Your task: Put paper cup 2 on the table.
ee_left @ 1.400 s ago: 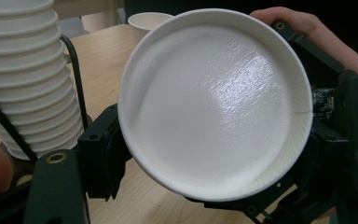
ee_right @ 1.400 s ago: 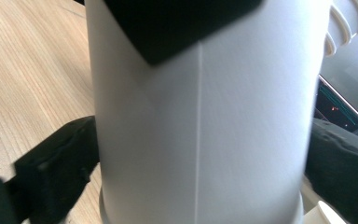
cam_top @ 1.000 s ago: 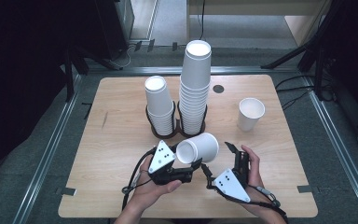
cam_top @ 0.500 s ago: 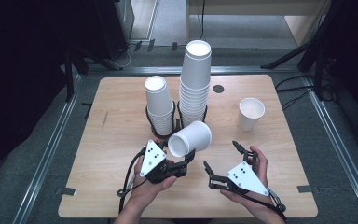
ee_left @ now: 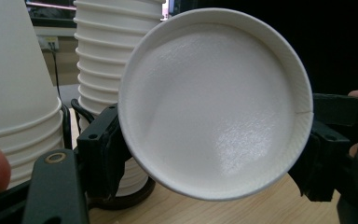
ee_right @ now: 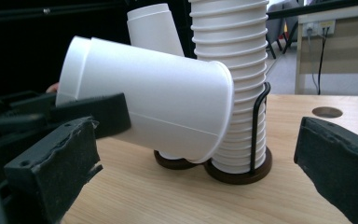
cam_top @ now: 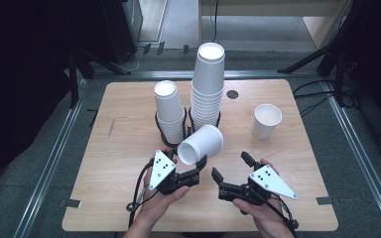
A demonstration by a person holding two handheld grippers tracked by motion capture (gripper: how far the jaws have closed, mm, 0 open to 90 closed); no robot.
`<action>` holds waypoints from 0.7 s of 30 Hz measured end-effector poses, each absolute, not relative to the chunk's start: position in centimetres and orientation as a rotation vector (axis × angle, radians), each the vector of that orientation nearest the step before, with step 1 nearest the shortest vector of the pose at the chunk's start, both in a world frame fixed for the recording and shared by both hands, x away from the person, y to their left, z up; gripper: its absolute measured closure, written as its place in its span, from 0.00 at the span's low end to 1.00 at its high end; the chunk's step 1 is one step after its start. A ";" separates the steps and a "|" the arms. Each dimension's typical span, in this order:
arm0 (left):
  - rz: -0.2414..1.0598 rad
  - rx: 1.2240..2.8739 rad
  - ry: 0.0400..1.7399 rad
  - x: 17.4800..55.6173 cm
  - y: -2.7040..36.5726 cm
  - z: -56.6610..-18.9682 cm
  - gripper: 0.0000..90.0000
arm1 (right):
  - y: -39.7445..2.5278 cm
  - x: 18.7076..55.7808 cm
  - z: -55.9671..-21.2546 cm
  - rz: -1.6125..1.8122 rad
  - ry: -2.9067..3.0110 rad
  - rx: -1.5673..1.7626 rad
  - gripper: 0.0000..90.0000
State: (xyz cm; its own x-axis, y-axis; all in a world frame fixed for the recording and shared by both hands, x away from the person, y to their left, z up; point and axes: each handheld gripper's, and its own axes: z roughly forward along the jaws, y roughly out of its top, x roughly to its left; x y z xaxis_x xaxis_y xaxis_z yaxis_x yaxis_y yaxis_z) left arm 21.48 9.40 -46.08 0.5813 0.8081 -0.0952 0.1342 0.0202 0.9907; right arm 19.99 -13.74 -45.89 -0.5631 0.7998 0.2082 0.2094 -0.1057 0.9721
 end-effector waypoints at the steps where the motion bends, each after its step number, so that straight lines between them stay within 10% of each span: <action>1: 0.634 1.483 0.842 21.5 9.4 -46.1 0.27 | -13.7 20.0 -45.8 1.722 1.711 1.121 0.00; 21: 0.693 1.395 0.829 21.4 8.8 -47.3 0.26 | -12.8 20.5 -43.6 1.950 1.576 1.648 0.00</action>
